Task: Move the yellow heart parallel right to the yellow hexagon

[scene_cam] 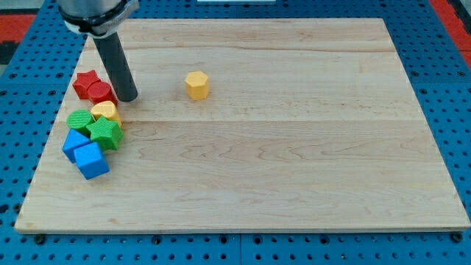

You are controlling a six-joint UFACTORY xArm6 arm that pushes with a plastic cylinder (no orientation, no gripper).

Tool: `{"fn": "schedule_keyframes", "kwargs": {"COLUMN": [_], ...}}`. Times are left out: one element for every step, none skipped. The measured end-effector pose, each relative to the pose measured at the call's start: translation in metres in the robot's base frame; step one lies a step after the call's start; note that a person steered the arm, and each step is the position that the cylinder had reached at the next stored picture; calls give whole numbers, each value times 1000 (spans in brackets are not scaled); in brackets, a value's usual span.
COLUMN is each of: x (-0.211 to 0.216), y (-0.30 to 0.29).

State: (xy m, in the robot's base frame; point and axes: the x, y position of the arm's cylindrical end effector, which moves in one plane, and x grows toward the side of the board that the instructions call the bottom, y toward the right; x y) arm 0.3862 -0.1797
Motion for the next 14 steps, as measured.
{"fn": "schedule_keyframes", "kwargs": {"x": [-36,-91,-72,-47,14,16,19,42,33,24,27,51,66,71], "y": [1,-41,-124,-124,-88,-65,-56,-51,-6,15,12,-33,-1,46]}}
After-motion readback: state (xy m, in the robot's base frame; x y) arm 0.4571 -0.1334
